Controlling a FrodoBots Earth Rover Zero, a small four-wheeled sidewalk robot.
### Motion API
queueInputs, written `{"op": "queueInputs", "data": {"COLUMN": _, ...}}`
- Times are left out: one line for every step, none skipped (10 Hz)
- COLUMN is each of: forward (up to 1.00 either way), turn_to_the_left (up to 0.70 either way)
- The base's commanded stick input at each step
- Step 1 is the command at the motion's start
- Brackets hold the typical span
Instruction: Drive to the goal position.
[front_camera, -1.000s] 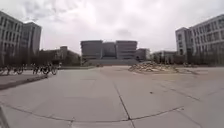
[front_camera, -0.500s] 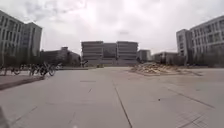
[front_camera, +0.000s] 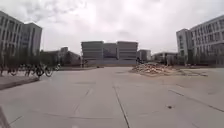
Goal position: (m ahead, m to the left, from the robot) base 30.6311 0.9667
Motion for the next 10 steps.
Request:
{"op": "queueInputs", "data": {"forward": 0.7, "turn_to_the_left": 0.0}}
{"op": "queueInputs", "data": {"forward": 0.7, "turn_to_the_left": 0.0}}
{"op": "queueInputs", "data": {"forward": 0.7, "turn_to_the_left": 0.0}}
{"op": "queueInputs", "data": {"forward": 0.7, "turn_to_the_left": 0.0}}
{"op": "queueInputs", "data": {"forward": 0.7, "turn_to_the_left": 0.0}}
{"op": "queueInputs", "data": {"forward": 0.7, "turn_to_the_left": 0.0}}
{"op": "queueInputs", "data": {"forward": 0.7, "turn_to_the_left": 0.0}}
{"op": "queueInputs", "data": {"forward": 0.7, "turn_to_the_left": 0.0}}
{"op": "queueInputs", "data": {"forward": 0.7, "turn_to_the_left": 0.0}}
{"op": "queueInputs", "data": {"forward": 0.7, "turn_to_the_left": 0.0}}
